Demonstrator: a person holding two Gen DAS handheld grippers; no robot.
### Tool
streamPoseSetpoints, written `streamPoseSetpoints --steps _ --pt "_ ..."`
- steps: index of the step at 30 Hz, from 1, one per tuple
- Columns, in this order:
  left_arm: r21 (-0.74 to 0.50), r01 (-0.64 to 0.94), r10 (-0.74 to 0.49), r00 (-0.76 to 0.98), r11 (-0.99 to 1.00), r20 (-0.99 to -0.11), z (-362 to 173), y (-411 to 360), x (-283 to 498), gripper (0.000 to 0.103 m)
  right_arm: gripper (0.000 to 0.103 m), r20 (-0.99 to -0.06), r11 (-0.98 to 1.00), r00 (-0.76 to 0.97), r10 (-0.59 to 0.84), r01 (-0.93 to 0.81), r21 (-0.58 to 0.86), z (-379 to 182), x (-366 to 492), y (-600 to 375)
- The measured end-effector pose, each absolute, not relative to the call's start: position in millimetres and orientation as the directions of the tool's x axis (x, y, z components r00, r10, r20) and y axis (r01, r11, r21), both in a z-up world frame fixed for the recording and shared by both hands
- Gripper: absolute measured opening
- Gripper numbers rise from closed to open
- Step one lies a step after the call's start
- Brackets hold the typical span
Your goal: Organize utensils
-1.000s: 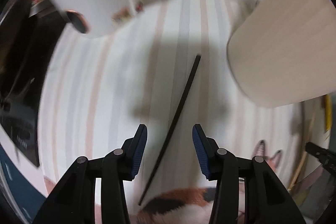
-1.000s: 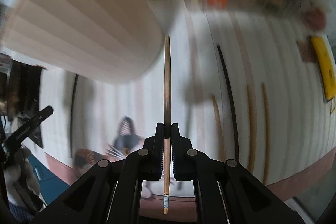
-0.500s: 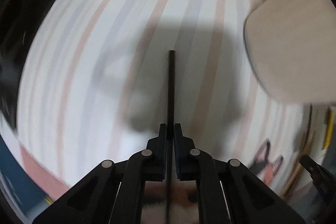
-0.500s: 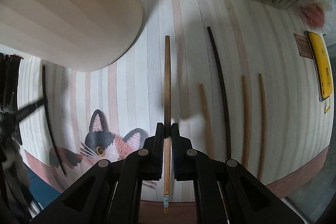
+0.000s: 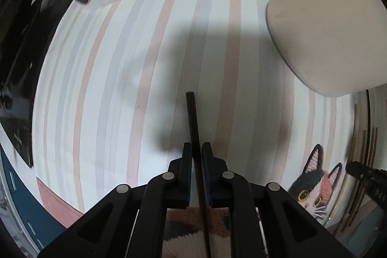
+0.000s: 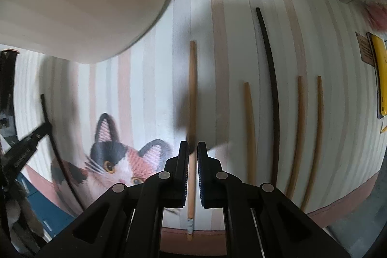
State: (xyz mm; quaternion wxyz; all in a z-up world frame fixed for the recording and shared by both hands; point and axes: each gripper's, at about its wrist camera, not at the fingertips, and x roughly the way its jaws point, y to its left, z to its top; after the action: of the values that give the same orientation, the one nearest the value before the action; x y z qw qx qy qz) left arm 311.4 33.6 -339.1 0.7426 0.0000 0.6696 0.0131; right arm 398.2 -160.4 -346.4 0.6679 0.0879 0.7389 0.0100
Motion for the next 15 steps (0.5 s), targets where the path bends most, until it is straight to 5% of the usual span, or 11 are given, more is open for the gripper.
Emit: streamPoseSetpoints --steps 7,15 --pt "0.001 -0.033 0.006 0.148 0.999 -0.989 -327.1 23.9 307.1 0.005 0.007 -0.997 0.996 -0.05 0.061 0.062 0.058 -348.5 398.0 -139.4" --pt "-0.051 -0.034 -0.038 0.312 0.998 -0.949 -248.2 43.6 277.4 0.004 0.007 -0.989 0.989 0.113 0.094 0.103 0.106 -306.3 386.9 -148.8"
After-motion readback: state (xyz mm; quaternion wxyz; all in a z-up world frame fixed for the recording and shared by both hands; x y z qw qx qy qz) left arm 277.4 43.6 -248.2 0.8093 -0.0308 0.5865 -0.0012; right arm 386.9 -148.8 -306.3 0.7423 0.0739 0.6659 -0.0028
